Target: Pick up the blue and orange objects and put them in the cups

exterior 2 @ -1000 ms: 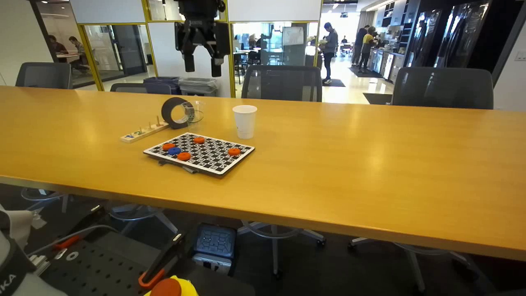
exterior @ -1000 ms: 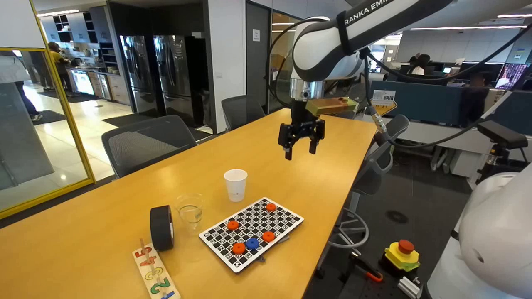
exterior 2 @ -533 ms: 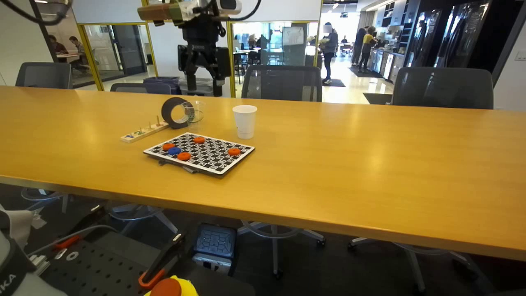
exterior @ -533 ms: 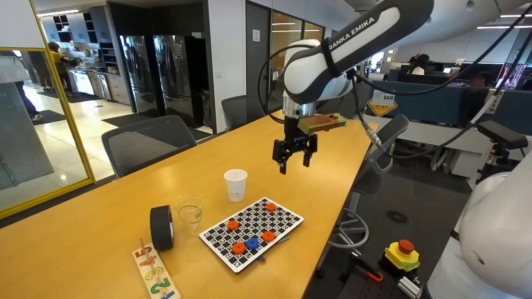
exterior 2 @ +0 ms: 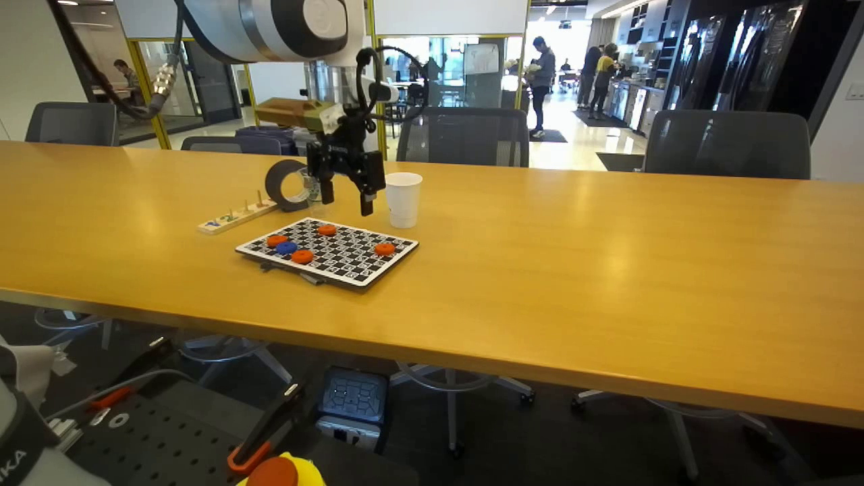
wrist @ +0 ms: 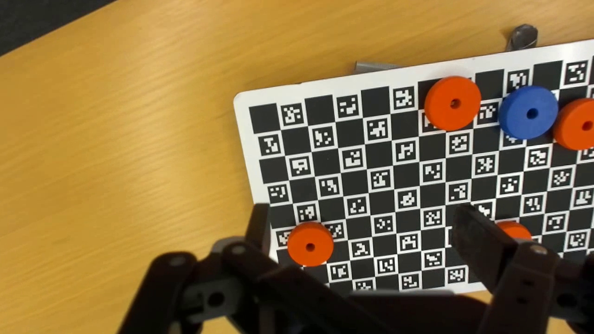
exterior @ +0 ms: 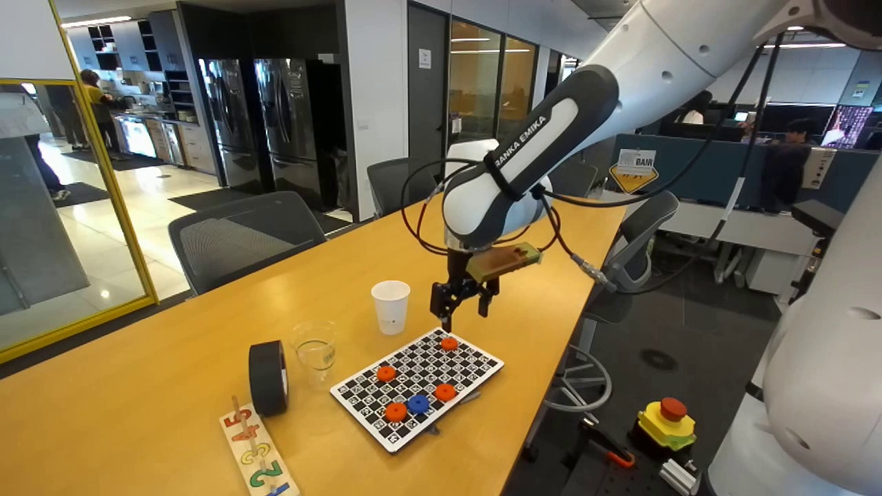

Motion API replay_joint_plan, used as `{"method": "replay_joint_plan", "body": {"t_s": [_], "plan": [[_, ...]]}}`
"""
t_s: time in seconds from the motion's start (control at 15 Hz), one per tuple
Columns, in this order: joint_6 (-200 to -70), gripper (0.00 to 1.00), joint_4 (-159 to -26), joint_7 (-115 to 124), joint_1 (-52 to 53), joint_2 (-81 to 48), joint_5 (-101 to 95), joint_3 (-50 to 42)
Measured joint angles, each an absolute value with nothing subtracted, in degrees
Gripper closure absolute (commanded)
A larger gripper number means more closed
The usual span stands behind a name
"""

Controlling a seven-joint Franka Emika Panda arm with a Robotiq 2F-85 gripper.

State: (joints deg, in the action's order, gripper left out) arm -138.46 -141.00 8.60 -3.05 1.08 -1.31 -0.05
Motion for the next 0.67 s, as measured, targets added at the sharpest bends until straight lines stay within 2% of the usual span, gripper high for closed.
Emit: {"method": "replay_joint_plan", "body": {"t_s": [0.67], "plan": [[-143.26,0.0,-134.23,8.48,-2.3,-11.88,-1.35,-0.86]]}}
